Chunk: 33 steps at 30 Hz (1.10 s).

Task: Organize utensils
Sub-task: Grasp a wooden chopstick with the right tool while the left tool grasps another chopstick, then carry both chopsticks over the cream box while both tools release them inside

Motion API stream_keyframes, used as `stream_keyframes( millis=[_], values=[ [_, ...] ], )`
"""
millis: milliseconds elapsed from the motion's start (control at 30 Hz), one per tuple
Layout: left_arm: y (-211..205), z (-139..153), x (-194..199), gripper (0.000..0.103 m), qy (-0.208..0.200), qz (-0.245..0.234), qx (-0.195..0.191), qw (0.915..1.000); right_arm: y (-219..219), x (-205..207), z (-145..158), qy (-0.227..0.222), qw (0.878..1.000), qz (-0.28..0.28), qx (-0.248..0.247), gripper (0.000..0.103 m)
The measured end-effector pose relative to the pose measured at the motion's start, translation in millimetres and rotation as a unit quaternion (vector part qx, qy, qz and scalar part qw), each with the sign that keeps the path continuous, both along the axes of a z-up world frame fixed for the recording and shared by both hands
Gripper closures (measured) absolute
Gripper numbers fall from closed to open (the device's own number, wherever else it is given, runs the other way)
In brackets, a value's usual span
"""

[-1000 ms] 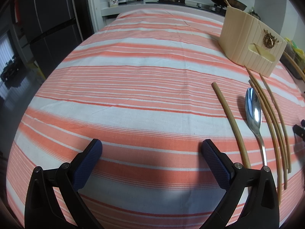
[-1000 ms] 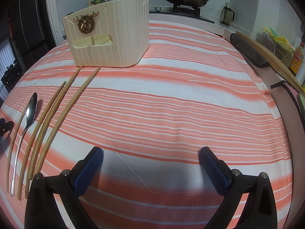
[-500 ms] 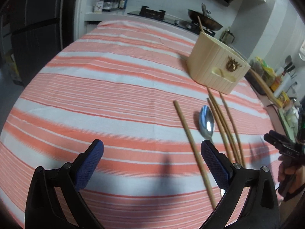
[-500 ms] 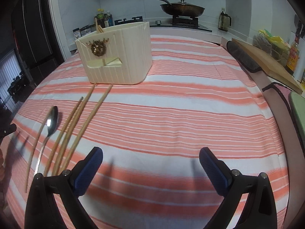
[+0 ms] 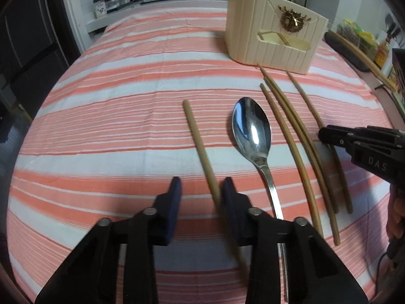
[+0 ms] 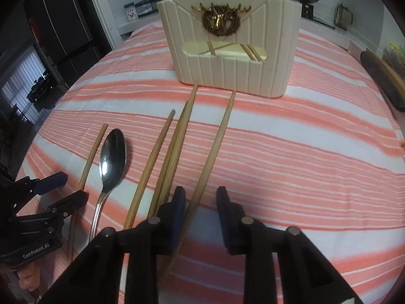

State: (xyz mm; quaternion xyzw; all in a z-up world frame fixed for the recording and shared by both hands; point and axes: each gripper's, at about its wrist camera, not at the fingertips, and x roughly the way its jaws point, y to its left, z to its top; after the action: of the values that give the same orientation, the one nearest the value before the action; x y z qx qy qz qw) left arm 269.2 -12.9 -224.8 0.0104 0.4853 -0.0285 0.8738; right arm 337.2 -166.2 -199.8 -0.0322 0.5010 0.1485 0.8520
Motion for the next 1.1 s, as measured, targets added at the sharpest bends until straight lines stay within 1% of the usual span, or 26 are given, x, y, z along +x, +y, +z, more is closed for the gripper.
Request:
stream_keyframes(
  millis=[33, 67, 133, 300, 400, 467, 500, 533, 567, 600, 667, 767, 867, 900, 933, 967, 1000, 1033, 1100],
  values=[
    [3, 0, 0, 0.092, 0.002, -0.006, -0.001, 1.0, -4, -1, 1, 0.005, 1.0, -0.002, 0.002, 0.094],
    [7, 1, -1, 0.093, 0.004, -0.011, -0.008, 0.9999, -8, -4, 2, 0.01, 1.0, -0.003, -0.001, 0.096],
    [19, 1, -3, 0.097, 0.011, -0.015, -0.025, 0.9995, -21, -13, 2, 0.009, 1.0, -0.007, -0.018, 0.096],
    [52, 1, -13, 0.097, 0.026, -0.028, -0.047, 0.9981, -78, -52, 2, 0.022, 0.998, -0.043, -0.041, 0.096],
    [65, 3, -13, 0.096, 0.047, -0.046, -0.066, 0.9956, -108, -73, 4, 0.037, 0.997, -0.055, -0.045, 0.096],
    [68, 5, -4, 0.082, 0.059, -0.052, -0.066, 0.9947, -120, -77, 6, 0.045, 0.997, -0.056, -0.041, 0.094],
    [68, 6, 2, 0.062, 0.064, -0.053, -0.063, 0.9946, -123, -75, 6, 0.053, 0.996, -0.052, -0.041, 0.092],
    [68, 7, 9, 0.048, 0.068, -0.053, -0.056, 0.9947, -126, -72, 6, 0.059, 0.996, -0.047, -0.041, 0.081],
    [67, 8, 16, 0.047, 0.069, -0.056, -0.046, 0.995, -127, -69, 7, 0.061, 0.996, -0.043, -0.04, 0.07],
    [65, 8, 23, 0.047, 0.072, -0.06, -0.034, 0.995, -128, -64, 8, 0.065, 0.997, -0.037, -0.037, 0.068],
    [63, 6, 37, 0.047, 0.087, -0.068, -0.02, 0.9937, -126, -50, 4, 0.092, 0.995, -0.022, -0.033, 0.066],
    [62, 3, 56, 0.047, 0.099, -0.07, -0.015, 0.9925, -117, -32, 4, 0.096, 0.994, -0.005, -0.045, 0.066],
    [59, 2, 76, 0.053, 0.112, -0.074, -0.011, 0.9908, -108, -5, 3, 0.096, 0.994, 0.002, -0.044, 0.066],
    [55, 2, 81, 0.058, 0.113, -0.077, -0.003, 0.9906, -106, 5, 3, 0.093, 0.995, 0.0, -0.048, 0.066],
    [51, 2, 85, 0.073, 0.112, -0.081, 0.009, 0.9903, -103, 15, 3, 0.088, 0.995, 0.0, -0.052, 0.068],
    [45, 3, 90, 0.083, 0.11, -0.086, 0.016, 0.9901, -99, 24, 2, 0.083, 0.995, 0.002, -0.058, 0.083],
    [43, 3, 92, 0.096, 0.106, -0.087, 0.023, 0.9903, -97, 31, 2, 0.08, 0.995, 0.002, -0.064, 0.094],
    [40, 4, 95, 0.098, 0.105, -0.087, 0.024, 0.9904, -96, 39, 3, 0.077, 0.995, -0.003, -0.06, 0.097],
    [41, 10, 96, 0.098, 0.093, -0.08, 0.01, 0.9924, -96, 47, 6, 0.072, 0.996, -0.014, -0.048, 0.097]
  ],
)
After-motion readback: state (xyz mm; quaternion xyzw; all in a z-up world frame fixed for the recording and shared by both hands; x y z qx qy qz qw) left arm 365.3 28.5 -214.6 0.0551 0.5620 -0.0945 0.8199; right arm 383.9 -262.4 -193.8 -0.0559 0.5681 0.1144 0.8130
